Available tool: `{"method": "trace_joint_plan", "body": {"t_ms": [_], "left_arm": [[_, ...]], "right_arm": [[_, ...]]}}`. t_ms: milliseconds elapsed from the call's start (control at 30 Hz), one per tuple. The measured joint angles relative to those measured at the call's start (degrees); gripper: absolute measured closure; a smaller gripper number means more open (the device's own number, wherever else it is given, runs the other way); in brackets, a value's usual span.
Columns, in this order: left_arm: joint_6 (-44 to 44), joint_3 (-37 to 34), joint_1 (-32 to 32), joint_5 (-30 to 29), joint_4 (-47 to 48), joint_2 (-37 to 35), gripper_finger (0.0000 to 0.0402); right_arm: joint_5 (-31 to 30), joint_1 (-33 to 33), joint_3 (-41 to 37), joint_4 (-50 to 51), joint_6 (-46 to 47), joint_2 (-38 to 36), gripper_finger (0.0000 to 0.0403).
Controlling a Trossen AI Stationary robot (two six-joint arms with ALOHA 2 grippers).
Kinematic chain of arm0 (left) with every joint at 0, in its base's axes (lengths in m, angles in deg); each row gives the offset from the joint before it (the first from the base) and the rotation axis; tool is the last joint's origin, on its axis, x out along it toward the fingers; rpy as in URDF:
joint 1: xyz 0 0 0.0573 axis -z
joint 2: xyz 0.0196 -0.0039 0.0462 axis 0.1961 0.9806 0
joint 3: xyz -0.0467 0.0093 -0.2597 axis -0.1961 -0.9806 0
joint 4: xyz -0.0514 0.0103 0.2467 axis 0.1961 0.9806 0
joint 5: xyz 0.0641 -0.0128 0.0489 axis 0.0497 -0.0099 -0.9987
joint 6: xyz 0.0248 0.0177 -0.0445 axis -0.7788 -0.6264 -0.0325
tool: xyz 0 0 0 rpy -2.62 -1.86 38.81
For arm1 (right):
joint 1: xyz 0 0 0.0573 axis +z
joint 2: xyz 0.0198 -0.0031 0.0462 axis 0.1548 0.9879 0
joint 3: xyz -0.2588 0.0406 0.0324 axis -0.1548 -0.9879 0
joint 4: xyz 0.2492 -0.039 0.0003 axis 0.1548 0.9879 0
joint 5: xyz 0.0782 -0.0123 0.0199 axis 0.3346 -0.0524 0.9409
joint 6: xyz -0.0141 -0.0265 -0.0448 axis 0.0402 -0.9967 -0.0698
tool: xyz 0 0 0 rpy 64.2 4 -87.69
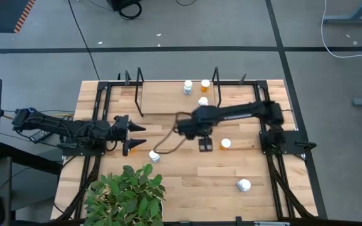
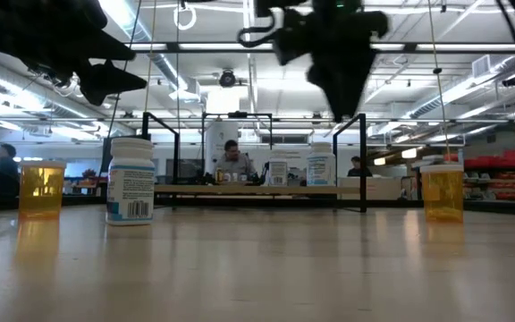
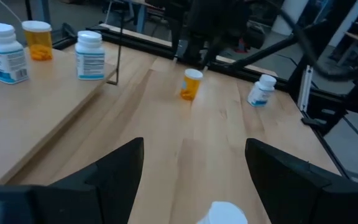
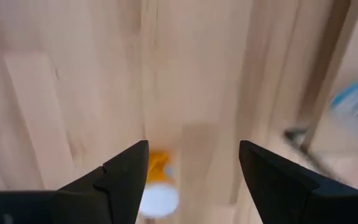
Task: Pick and place medicine bottles onto shelf by color
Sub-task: Put the orange pill bottle on the shelf
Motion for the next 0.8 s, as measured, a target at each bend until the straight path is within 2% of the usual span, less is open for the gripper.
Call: {"method": "trace_joint_plan", "body": {"t_ms": [133, 267, 367, 467, 600, 800], "left_arm": [[0.0, 0.0, 1.2, 0.0, 0.0, 0.0, 0.0115], [0.1, 0.0, 1.5, 0.0, -0.3, 0.0, 0.0115], [0.1, 0.0, 1.5, -0.1, -1.0, 0.0, 0.0115], [0.0, 0.0, 1.5, -0.1, -1.7, 0.0, 0.0115], [0.0, 0.0, 1.5, -0.1, -2.9, 0.0, 0.0115], [0.9, 0.0, 1.5, -0.1, -3.2, 0.0, 0.0115]], "right_arm": [[-0.6, 2.3, -14.3, -9.8, 6.7, -9.1, 0.0145], [-0.9, 4.3, -28.5, -20.0, 14.6, -21.3, 0.0145], [-1.3, 5.4, -37.9, -23.8, 19.8, -29.2, 0.0146], [-1.6, 5.8, -43.7, -25.6, 23.9, -35.1, 0.0146], [-1.6, 6.1, -47.1, -25.5, 26.3, -37.0, 0.0146], [-1.1, 6.1, -47.5, -25.6, 23.5, -33.4, 0.0139]]}}
